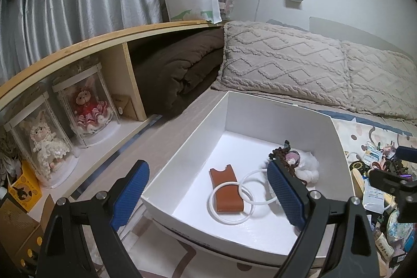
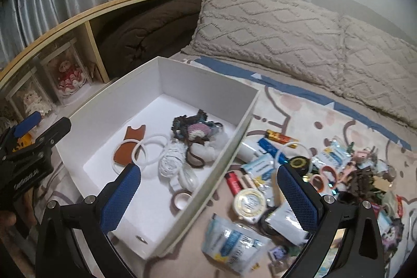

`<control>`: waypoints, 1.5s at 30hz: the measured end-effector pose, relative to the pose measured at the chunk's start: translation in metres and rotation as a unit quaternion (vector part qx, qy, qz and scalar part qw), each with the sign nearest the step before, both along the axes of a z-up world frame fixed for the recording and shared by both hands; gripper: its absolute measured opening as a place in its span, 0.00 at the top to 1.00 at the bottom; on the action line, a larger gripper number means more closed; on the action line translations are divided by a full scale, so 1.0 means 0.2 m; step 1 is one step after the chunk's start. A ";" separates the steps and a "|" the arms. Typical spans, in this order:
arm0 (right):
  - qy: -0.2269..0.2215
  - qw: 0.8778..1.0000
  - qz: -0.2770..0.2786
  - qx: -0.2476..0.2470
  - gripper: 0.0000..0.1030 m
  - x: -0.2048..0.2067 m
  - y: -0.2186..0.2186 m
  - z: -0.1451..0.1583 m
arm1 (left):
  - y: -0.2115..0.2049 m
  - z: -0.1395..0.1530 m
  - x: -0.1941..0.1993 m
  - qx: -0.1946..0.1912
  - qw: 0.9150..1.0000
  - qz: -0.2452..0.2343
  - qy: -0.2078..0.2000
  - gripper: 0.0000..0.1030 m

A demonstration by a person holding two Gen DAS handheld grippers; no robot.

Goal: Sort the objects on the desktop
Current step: 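Withdraw both grippers from the shoebox back over the bed, then move both grippers over the cluttered items toward the wooden spatula and blue packet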

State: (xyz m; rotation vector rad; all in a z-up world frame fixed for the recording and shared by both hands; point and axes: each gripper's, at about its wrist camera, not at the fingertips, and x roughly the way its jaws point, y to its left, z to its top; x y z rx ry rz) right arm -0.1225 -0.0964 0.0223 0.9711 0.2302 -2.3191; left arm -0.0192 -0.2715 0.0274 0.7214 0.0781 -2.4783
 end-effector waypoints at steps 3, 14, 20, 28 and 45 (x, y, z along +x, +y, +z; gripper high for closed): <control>-0.003 1.000 -0.006 0.000 0.00 0.01 0.08 0.01 | 0.03 0.01 -0.01 0.000 1.000 -0.002 0.003 0.10; 0.004 0.999 -0.048 -0.004 0.00 0.05 0.43 0.01 | 0.18 0.05 -0.04 0.001 0.999 -0.043 0.022 0.10; 0.021 0.997 -0.079 -0.008 0.00 0.08 0.66 0.03 | 0.25 0.08 -0.04 0.005 0.997 -0.063 0.035 0.10; 0.048 0.991 -0.128 -0.016 0.00 0.14 0.95 0.04 | 0.31 0.07 -0.06 0.010 0.996 -0.075 0.040 0.10; 0.104 0.974 -0.202 0.002 0.00 0.27 1.39 -0.04 | 0.43 -0.01 -0.06 0.016 0.994 -0.092 0.056 0.00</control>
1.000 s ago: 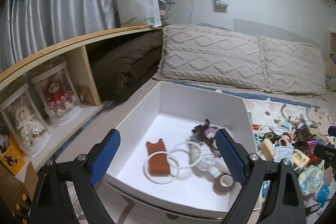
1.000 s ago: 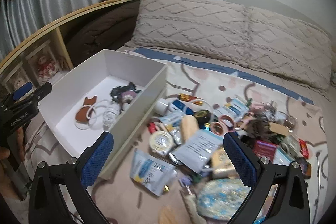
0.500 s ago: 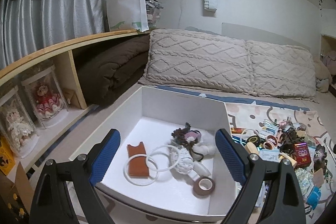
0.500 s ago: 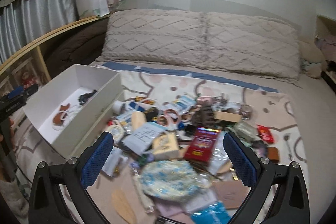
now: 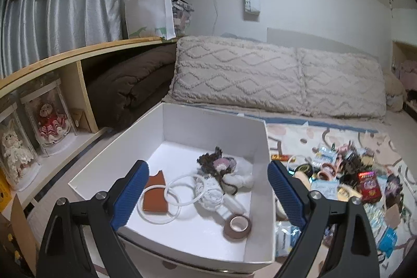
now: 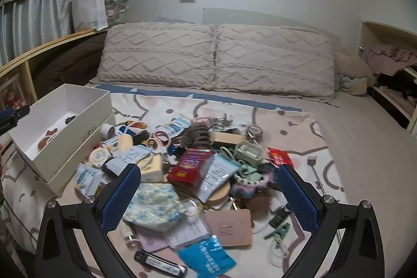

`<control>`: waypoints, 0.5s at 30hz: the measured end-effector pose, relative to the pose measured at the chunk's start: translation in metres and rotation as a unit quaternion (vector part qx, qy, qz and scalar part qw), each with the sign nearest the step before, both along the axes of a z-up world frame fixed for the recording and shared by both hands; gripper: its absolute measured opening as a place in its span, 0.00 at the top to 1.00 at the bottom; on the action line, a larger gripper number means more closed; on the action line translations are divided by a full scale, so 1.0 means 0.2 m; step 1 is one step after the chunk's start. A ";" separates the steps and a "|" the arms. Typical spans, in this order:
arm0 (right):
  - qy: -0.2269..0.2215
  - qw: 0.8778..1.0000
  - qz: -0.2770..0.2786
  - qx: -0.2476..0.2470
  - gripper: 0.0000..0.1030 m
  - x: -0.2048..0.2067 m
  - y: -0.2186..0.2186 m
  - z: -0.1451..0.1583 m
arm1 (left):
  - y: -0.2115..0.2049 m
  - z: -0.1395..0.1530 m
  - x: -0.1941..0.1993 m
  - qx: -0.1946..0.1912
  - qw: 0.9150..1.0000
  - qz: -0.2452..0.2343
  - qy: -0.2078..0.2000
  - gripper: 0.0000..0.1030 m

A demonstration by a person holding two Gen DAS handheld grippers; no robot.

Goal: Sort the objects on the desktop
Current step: 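Move both grippers over the cluttered items toward the wooden spatula and blue packet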

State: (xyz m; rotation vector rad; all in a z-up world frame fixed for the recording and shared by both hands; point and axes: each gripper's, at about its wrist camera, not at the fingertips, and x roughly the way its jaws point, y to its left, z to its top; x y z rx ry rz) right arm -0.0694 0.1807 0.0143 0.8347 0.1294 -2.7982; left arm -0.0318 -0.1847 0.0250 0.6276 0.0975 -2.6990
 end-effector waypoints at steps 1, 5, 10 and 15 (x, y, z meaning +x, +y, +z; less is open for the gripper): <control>0.002 1.000 -0.003 -0.004 0.00 0.01 0.02 -0.01 | 0.00 0.01 0.01 0.006 1.000 -0.001 0.012 0.00; 0.014 1.000 -0.018 -0.015 0.00 0.04 0.10 -0.05 | 0.02 0.03 0.02 0.025 0.999 -0.010 0.029 0.00; 0.014 0.999 -0.032 -0.040 0.00 0.05 0.19 -0.11 | 0.04 0.03 0.03 0.030 0.998 -0.016 0.043 0.00; 0.008 0.998 -0.042 -0.048 0.00 0.06 0.25 -0.17 | 0.06 0.00 0.04 0.037 0.998 -0.028 0.044 0.00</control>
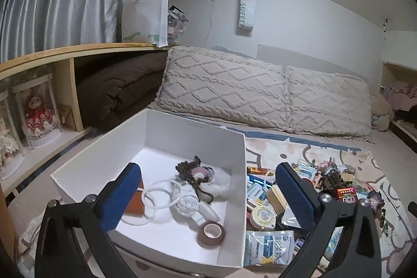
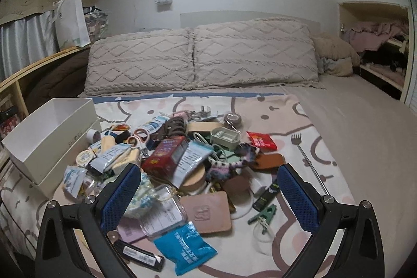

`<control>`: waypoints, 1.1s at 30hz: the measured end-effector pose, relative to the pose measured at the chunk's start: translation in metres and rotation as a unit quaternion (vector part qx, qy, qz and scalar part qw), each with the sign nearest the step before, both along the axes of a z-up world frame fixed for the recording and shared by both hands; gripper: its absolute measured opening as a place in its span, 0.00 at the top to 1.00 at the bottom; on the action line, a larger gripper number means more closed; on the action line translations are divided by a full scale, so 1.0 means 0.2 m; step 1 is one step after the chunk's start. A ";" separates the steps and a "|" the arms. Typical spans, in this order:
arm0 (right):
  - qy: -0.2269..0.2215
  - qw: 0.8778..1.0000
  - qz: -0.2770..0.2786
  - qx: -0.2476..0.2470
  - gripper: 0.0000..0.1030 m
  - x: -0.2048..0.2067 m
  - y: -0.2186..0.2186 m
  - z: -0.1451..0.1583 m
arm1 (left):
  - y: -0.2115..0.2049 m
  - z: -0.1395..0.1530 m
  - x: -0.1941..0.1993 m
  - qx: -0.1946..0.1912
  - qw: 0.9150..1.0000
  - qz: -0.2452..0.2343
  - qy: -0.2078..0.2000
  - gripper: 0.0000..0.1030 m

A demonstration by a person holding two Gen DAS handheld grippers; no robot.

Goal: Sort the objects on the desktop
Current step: 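Move both grippers over the cluttered items toward the wooden spatula and blue packet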

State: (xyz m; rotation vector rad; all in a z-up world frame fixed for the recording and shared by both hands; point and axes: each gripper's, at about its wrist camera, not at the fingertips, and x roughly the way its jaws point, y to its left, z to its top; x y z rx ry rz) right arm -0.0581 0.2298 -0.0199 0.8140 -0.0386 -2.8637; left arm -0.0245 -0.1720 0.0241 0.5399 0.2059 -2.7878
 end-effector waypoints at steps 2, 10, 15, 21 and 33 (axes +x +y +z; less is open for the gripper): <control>-0.005 1.000 -0.002 -0.004 0.00 0.01 0.02 -0.03 | 0.02 -0.02 0.01 -0.002 1.000 -0.010 -0.003 0.00; -0.063 0.998 0.017 0.006 0.00 0.01 0.04 -0.22 | 0.20 -0.14 0.01 -0.017 0.995 -0.090 -0.030 0.00; -0.093 0.992 0.026 0.076 0.00 0.02 -0.02 -0.36 | 0.36 -0.21 0.02 -0.020 0.985 -0.166 -0.050 0.00; -0.118 0.988 0.041 0.096 0.00 0.03 -0.03 -0.44 | 0.55 -0.29 0.03 -0.023 0.966 -0.247 -0.073 0.00; -0.152 0.980 0.069 0.110 0.00 0.01 -0.07 -0.53 | 0.78 -0.54 -0.02 -0.042 0.920 -0.351 -0.171 0.00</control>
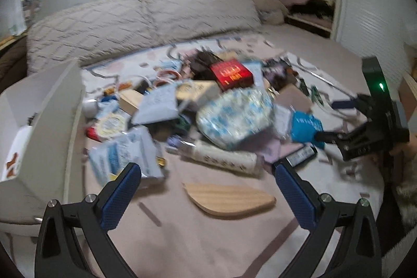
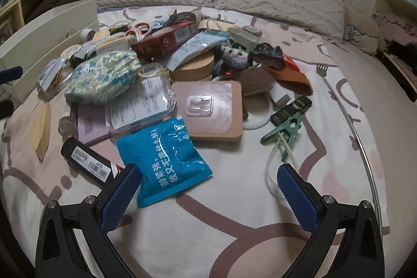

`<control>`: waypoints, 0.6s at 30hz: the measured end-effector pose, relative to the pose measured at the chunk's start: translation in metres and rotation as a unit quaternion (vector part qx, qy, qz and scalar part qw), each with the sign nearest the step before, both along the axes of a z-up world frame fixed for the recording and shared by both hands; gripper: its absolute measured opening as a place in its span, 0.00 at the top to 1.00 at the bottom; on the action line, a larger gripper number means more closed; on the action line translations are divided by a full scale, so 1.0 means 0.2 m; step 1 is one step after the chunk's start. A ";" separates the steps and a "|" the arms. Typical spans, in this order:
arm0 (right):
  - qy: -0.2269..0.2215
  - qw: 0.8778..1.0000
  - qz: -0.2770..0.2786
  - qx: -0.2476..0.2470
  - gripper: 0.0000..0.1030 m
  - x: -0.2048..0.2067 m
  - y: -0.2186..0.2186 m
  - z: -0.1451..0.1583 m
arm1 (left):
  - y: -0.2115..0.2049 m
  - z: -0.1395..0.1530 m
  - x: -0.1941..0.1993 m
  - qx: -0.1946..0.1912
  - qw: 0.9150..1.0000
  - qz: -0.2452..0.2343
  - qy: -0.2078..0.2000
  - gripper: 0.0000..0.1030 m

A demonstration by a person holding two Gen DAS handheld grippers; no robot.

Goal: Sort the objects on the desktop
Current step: 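Move both grippers over the cluttered items toward the wooden spatula and blue packet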

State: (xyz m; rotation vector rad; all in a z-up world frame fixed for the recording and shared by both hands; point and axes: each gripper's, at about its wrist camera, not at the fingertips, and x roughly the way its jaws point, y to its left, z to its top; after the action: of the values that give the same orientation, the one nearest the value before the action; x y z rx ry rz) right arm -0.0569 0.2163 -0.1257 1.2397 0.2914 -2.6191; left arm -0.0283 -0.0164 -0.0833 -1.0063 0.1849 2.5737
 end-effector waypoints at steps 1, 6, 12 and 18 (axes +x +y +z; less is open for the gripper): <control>-0.002 1.000 0.002 0.001 0.00 0.00 0.00 -0.01 | 0.01 -0.02 0.00 0.002 1.000 -0.010 -0.008 0.00; -0.013 1.000 0.008 0.014 0.00 -0.01 -0.03 -0.04 | 0.06 -0.11 -0.03 -0.012 0.998 -0.040 -0.042 0.00; -0.018 1.000 0.015 0.018 0.00 -0.01 -0.04 -0.06 | 0.08 -0.20 -0.09 -0.018 0.995 -0.062 -0.081 0.00; -0.025 1.000 0.017 0.008 0.00 -0.03 -0.04 -0.07 | 0.11 -0.22 -0.07 -0.015 0.992 -0.087 -0.088 0.00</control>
State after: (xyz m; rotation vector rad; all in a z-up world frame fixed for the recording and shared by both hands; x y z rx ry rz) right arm -0.0628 0.2085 -0.1406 1.2906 0.3221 -2.5576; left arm -0.0427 0.0054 -0.1272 -1.1661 0.2528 2.3196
